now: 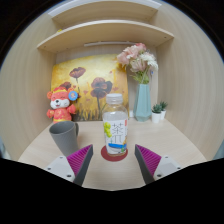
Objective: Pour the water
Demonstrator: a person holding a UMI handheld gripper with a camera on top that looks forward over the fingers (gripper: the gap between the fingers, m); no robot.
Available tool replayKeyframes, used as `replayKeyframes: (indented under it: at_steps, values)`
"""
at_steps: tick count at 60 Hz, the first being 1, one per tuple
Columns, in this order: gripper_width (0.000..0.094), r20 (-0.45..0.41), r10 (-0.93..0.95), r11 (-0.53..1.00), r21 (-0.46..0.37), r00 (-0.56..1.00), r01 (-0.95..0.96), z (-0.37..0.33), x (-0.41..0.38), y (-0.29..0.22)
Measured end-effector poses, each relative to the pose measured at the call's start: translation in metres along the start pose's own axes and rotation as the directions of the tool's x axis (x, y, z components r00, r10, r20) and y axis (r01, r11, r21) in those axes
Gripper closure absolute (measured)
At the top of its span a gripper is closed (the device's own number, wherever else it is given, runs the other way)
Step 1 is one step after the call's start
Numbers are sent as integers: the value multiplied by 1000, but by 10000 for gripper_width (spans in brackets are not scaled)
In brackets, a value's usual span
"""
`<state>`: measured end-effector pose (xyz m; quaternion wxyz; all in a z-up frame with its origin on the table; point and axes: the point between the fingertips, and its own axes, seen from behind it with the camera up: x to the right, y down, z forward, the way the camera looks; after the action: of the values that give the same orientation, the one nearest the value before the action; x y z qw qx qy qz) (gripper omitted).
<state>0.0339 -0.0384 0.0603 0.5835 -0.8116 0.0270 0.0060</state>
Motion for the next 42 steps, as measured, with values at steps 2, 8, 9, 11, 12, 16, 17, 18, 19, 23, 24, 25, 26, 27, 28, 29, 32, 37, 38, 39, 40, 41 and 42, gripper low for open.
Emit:
replayKeyframes:
  at_steps: [2, 8, 9, 11, 12, 16, 17, 18, 19, 23, 24, 25, 26, 27, 28, 29, 32, 37, 38, 39, 40, 41, 42]
  values:
    - [77, 1, 9, 1000, -10, 1000, -9, -10, -2, 7]
    - [77, 22, 29, 999, -30, 999, -28, -41, -19, 23]
    - [77, 27, 26, 999, -35, 999, -25, -46, -21, 25]
    - [77, 30, 25, 999, -45, 999, -24, -56, -25, 29]
    - [77, 29, 26, 999, -48, 999, -24, -60, -26, 30]
    - [75, 23, 23, 999, -47, 999, -22, -77, -31, 31]
    - [73, 24, 19, 999, -45, 1000, -18, -81, -33, 30]
    - [76, 25, 14, 999, -43, 1000, -13, -86, -35, 28]
    - [77, 27, 9, 999, -42, 1000, -7, -91, -36, 25]
    - [74, 32, -2, 1000, -18, 999, 2, -104, -42, 17]
    - [76, 34, -4, 1000, -12, 999, 4, -107, -43, 14]
    - [76, 37, -6, 1000, -6, 999, 6, -111, -45, 11]
    - [77, 40, -7, 1000, -1, 999, 7, -114, -46, 8]
    - [77, 41, -8, 1000, 5, 999, 8, -117, -47, 5]
    - [76, 41, -10, 1000, 11, 999, 10, -121, -48, 2]
    - [74, 40, -14, 1000, 9, 999, 14, -126, -47, -4]
    - [75, 29, -27, 999, 30, 999, 26, -132, -48, -11]
    - [74, 15, -42, 997, 59, 999, 41, -144, -49, -26]
    - [75, 17, -40, 997, 63, 999, 39, -146, -50, -28]
    - [73, 20, -36, 997, 67, 999, 35, -148, -51, -31]
    - [75, 24, -34, 997, 70, 999, 32, -151, -51, -33]
    - [75, 27, -34, 997, 74, 999, 32, -153, -52, -35]
    - [73, 26, -35, 996, 78, 999, 33, -155, -52, -37]
